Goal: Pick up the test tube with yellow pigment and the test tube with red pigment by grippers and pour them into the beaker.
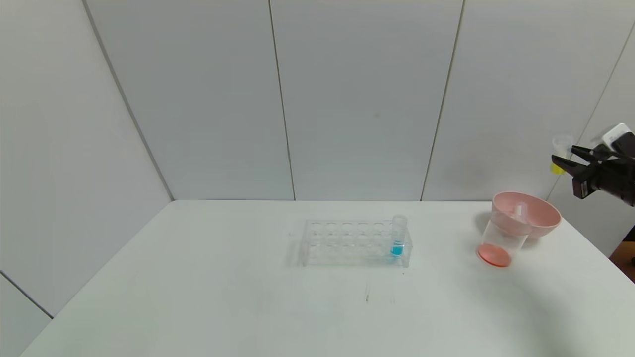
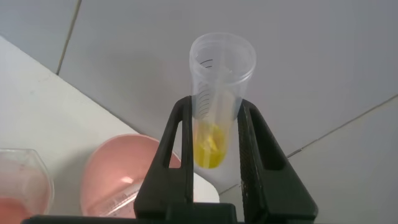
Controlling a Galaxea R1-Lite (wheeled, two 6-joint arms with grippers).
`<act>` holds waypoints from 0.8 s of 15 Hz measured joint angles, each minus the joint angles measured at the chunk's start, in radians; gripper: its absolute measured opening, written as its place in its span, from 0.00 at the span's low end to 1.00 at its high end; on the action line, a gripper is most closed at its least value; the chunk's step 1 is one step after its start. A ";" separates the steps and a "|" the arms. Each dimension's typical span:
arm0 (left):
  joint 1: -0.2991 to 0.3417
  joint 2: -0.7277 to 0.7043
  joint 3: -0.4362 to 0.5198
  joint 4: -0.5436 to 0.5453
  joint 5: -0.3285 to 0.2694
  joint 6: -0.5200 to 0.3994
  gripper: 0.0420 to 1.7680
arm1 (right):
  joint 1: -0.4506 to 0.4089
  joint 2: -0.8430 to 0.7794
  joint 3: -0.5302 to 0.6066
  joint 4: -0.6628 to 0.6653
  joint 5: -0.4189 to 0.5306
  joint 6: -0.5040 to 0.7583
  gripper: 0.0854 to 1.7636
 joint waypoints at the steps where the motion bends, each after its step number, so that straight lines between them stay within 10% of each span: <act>1: 0.000 0.000 0.000 0.000 0.000 0.000 1.00 | -0.006 0.002 0.009 0.000 0.002 -0.024 0.24; 12: 0.000 0.000 0.000 0.000 0.000 0.000 1.00 | -0.048 0.008 0.082 0.009 0.159 -0.256 0.24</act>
